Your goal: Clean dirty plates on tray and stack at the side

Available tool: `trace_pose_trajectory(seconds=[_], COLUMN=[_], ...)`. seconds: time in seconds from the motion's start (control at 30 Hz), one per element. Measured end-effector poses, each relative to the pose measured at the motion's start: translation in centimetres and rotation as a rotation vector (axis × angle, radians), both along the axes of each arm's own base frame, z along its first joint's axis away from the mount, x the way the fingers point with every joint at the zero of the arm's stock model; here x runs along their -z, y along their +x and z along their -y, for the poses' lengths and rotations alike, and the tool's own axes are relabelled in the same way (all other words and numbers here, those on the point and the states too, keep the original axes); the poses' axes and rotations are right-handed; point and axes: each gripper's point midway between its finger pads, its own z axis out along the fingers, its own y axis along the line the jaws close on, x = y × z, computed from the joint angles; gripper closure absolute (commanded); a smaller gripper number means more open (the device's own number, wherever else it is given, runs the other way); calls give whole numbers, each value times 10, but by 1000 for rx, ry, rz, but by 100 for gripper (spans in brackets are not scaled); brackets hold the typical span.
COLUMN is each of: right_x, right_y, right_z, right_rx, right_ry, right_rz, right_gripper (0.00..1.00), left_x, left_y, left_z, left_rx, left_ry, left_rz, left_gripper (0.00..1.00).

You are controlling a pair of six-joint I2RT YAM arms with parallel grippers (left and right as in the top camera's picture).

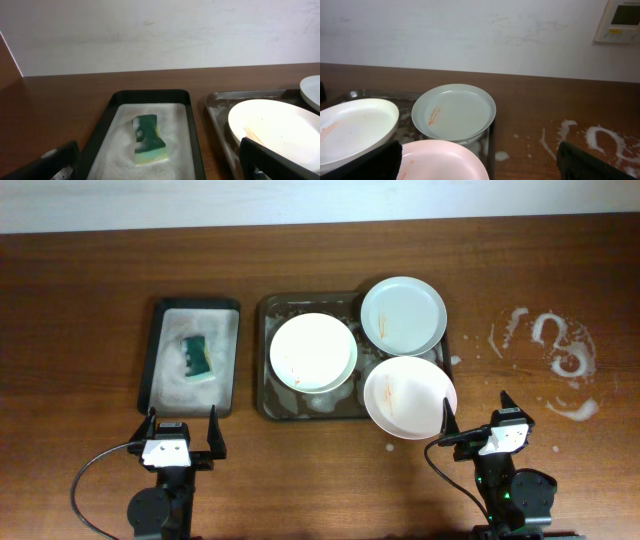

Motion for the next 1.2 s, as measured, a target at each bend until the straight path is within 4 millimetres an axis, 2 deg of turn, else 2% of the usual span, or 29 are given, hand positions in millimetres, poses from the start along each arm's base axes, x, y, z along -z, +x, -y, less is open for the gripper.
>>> trace_pose_trajectory(seconds=[1.0,1.07,1.13,1.2], right_x=[0,-6,-9,-16], right_y=[0,0,0,-1], right_z=[2,2,-3,-13], right_rx=[11,10,-15,-78], right_ry=[0,0,1,2], right_rz=[0,26,37,65], right_gripper=[2,2,2,2], left_x=[0,0,-1,-11], left_y=[0,0,0,1], left_z=[-1,-1,-1,-2], left_rx=[-4,-4,-7,-11], left_ry=[0,0,1,4], left_rz=[0,0,6,46], left_gripper=[1,1,1,1])
